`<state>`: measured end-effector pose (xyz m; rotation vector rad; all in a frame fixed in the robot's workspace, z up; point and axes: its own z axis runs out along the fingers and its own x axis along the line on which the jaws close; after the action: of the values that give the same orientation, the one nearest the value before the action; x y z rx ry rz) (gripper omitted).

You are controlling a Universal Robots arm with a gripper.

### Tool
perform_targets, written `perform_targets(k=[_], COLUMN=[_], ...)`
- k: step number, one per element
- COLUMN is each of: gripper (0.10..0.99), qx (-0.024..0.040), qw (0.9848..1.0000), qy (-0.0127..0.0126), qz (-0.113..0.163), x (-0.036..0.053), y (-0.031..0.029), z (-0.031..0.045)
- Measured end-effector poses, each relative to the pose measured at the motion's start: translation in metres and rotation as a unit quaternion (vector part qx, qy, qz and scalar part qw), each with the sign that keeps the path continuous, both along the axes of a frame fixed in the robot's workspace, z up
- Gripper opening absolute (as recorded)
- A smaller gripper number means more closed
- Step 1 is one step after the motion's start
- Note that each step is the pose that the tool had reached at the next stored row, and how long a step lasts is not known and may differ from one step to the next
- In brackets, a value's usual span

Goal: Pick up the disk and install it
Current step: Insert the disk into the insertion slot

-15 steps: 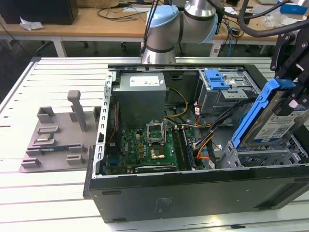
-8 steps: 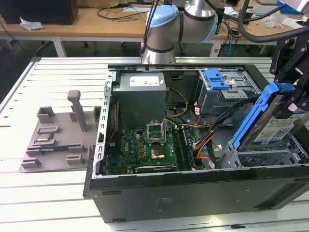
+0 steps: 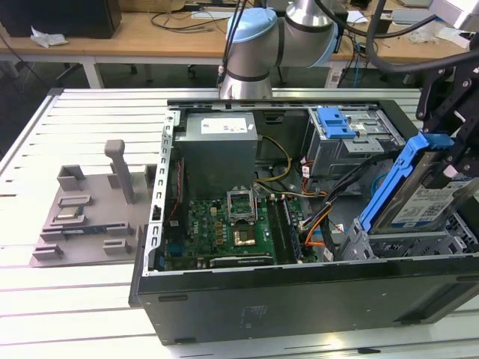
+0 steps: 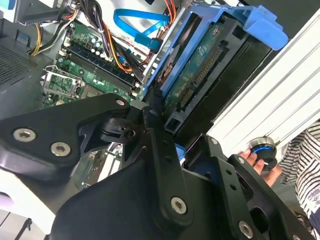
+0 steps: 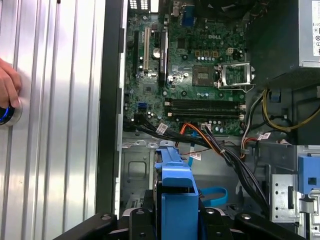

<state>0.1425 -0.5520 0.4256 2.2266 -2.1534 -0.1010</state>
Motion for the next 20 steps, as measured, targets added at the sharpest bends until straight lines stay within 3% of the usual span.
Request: perform_targets(k=[10,20], gripper=[0.369,0.369], qx=[-0.0001,0.0000], qw=[1.0000,1.0000], qy=[0.0000,0.0000], qz=[0.000,0.000], x=[0.0000,0.0000], y=[0.0000,0.0000], z=[-0.0093,-0.0275])
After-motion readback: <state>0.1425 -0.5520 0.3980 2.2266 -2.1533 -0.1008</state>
